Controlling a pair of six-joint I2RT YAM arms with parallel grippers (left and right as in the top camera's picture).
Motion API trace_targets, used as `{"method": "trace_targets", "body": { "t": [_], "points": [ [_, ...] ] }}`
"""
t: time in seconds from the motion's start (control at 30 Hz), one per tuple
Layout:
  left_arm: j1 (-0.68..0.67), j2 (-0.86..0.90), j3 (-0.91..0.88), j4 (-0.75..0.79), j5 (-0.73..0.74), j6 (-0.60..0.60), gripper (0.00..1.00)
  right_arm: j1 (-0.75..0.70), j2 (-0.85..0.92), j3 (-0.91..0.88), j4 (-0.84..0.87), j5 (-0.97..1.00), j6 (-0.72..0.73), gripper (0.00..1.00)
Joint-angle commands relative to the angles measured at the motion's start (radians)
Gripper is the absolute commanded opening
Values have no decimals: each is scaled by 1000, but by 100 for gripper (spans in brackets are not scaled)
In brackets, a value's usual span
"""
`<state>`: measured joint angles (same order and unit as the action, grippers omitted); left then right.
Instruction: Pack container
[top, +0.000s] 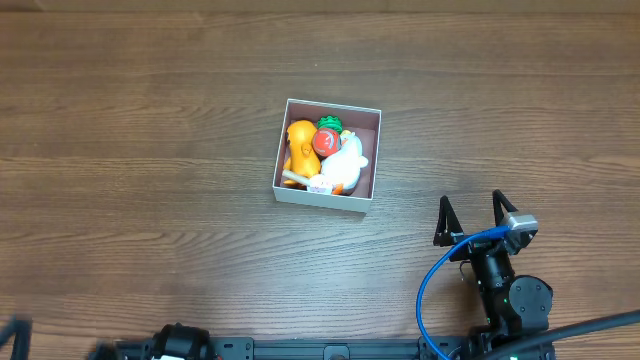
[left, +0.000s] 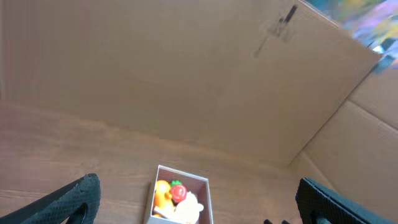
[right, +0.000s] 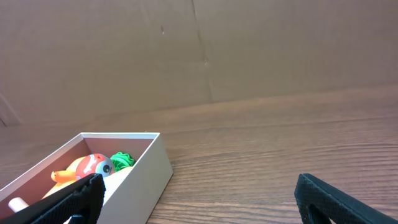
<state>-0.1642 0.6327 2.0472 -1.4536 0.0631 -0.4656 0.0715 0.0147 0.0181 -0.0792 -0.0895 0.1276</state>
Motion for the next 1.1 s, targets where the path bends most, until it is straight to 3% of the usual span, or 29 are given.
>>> {"method": "trace_targets", "body": {
  "t": [0.0,0.2,0.37,0.6,0.8,0.83,0.93,1.07],
  "points": [
    [-5,-102,-5,-78,-18,-2,100,-8,-11,-10,5,-1,4,100],
    [5,-263,-84,-161,-83,-2,100,-8,-11,-10,5,-1,4,100],
    [10,-426,-360,-125,-143,-3,100,-8,-11,-10,5,-1,4,100],
    [14,-589,-869,275,-163,-2,100,-8,-11,-10,5,-1,4,100],
    [14,-621,-1311,748,-149,5,100,-8,-11,-10,5,-1,4,100],
    [14,-621,-1437,900,-151,5,100,-8,-11,-10,5,-1,4,100],
    [14,-621,-1577,1063,-184,5,100,-8,-11,-10,5,-1,4,100],
    [14,-624,-1688,1143,-266,5,100,-8,-11,-10,5,-1,4,100]
  ]
}}
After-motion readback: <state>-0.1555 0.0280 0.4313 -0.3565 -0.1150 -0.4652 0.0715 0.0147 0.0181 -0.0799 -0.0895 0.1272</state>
